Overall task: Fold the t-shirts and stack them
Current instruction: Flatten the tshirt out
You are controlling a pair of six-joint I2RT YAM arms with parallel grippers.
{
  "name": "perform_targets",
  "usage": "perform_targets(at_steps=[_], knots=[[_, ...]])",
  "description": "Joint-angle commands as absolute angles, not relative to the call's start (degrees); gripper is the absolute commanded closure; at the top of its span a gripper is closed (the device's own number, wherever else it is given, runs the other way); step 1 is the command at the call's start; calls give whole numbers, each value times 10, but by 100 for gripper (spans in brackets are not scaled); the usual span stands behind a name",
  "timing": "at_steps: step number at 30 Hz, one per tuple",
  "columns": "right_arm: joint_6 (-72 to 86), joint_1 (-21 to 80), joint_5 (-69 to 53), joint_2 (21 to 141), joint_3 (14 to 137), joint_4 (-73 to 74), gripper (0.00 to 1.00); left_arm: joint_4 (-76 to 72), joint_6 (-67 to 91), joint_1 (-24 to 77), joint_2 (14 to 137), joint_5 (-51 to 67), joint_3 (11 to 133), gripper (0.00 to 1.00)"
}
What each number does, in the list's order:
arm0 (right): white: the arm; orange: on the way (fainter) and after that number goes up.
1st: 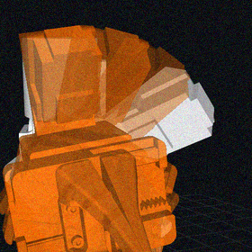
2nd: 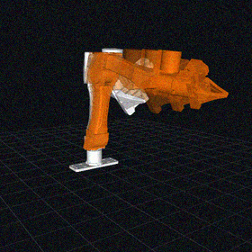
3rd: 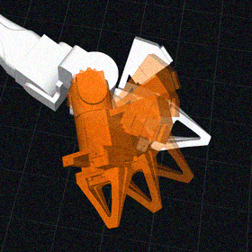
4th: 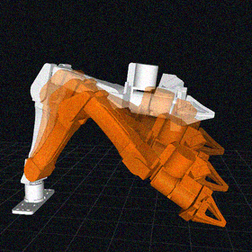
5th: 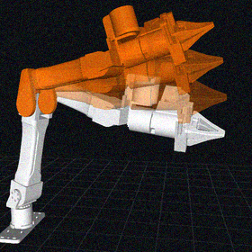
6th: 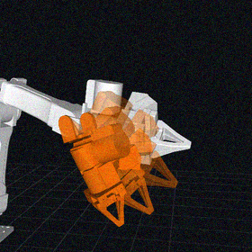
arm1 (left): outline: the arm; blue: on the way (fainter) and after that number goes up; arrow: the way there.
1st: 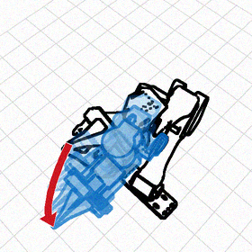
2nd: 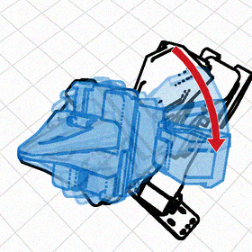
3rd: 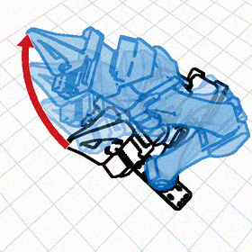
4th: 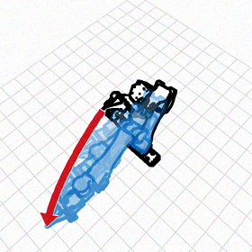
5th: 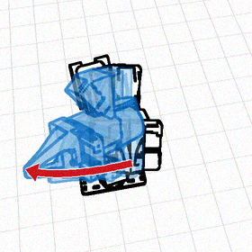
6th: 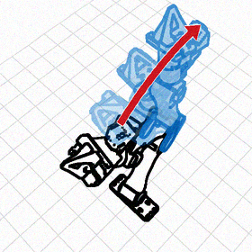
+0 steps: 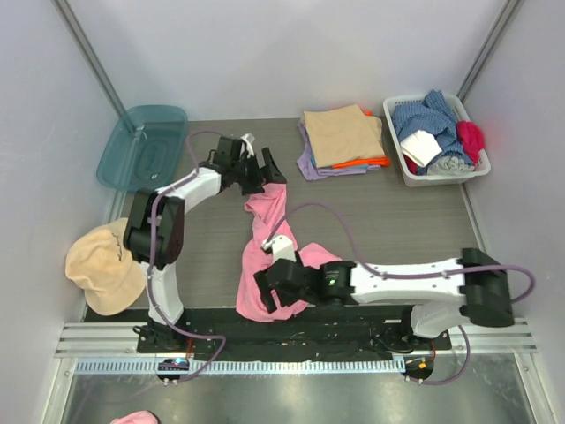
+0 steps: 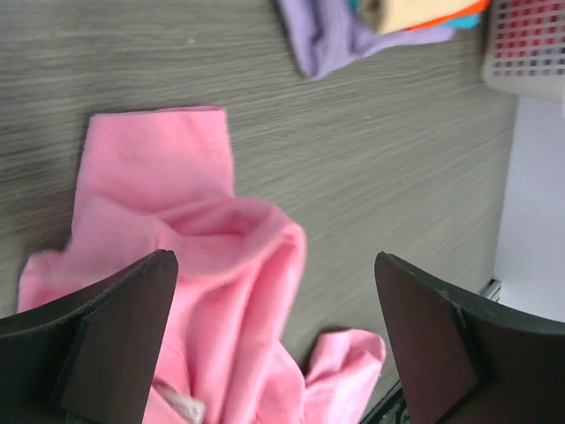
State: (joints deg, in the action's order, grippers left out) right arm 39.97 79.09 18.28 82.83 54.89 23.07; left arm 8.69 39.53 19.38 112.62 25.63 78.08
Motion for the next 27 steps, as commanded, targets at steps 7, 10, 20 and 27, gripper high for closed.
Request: perform_targets(at_steps=[7, 10, 20, 27], knots=[[321, 590, 270, 679, 542, 253, 16, 200, 333, 187, 840, 160, 745, 0], [279, 524, 239, 707, 553, 223, 15, 203, 359, 192, 748, 140, 652, 0], [221, 420, 146, 896, 663, 138, 15, 223, 479, 308, 490, 14, 378, 0], [194, 390, 77, 987, 768, 128, 15, 270, 524, 380, 425, -58, 323, 0]])
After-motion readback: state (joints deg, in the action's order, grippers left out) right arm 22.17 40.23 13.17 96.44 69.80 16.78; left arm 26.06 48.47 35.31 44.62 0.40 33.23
